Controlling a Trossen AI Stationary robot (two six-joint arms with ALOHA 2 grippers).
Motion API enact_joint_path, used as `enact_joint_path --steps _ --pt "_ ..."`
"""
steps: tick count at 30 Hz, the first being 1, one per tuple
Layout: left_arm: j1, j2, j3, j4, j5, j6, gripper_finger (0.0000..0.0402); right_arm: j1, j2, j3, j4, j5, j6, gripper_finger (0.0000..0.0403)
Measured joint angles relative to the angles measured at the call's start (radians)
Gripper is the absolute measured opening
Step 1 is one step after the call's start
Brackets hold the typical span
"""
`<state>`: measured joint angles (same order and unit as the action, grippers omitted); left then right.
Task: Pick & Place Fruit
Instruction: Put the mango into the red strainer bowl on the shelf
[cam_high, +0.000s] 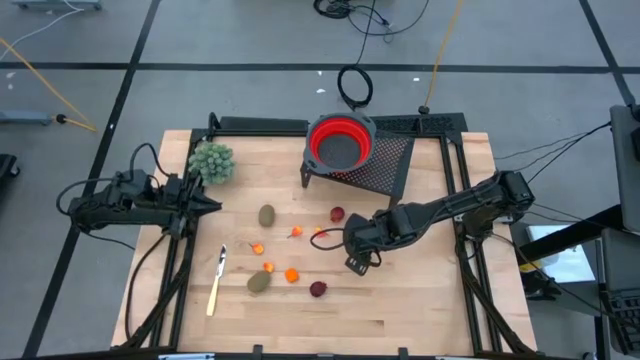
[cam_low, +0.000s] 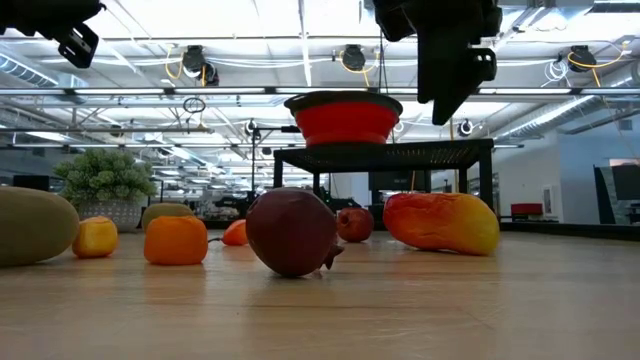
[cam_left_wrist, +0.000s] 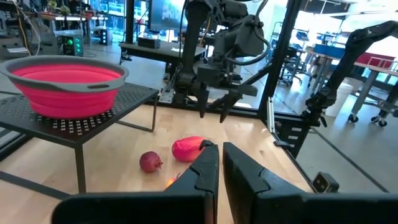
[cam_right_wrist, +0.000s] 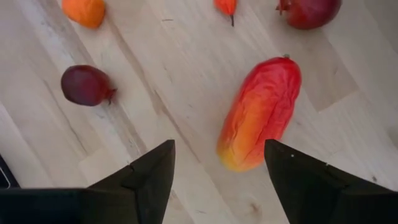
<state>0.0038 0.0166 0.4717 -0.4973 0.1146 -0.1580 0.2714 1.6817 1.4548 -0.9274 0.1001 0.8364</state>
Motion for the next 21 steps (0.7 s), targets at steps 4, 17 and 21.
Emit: enact_joint_path --steps 4,17,21 --pt "0.000 0.000 0.000 0.000 0.000 -0.002 0.0021 0.000 0.000 0.000 0.032 0.002 -0.032 0.0240" --pt "0.000 0.000 0.000 0.000 0.009 -0.010 0.0021 -0.002 0.000 0.000 0.030 0.058 0.047 0.0383" --pt "0.000 0.000 0.000 0.000 0.010 -0.010 0.0021 -0.002 0.000 -0.001 0.028 0.055 0.022 0.0389"
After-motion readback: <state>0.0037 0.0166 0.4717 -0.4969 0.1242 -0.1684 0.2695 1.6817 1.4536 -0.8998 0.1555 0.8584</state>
